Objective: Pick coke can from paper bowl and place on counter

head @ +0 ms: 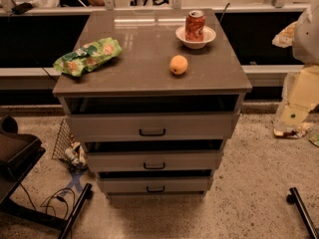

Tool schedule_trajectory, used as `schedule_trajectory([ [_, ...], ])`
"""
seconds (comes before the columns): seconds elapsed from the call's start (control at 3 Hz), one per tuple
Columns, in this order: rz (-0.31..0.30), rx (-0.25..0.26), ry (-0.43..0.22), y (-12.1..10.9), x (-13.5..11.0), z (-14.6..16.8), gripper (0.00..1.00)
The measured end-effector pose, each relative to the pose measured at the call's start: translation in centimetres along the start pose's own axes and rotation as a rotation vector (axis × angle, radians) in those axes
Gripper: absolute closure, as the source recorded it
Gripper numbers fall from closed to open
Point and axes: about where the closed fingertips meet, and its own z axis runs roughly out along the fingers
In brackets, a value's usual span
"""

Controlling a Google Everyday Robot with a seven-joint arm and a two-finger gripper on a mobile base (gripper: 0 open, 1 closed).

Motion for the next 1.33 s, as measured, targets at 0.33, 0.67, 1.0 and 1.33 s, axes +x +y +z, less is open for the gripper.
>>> schedule_trajectory([
  [0.33,0.0,0.0,0.0,0.0,0.0,0.0,0.0],
  [0.67,0.031,0.033,-0.031,-0.2,-0.3,-0.8,0.0],
  [1.0,0.114,0.083,-0.141,-1.0,-1.3,-0.9,0.0],
  [1.33,0.265,0.129,-0.305,-1.6,-2.1,-0.1,0.0],
])
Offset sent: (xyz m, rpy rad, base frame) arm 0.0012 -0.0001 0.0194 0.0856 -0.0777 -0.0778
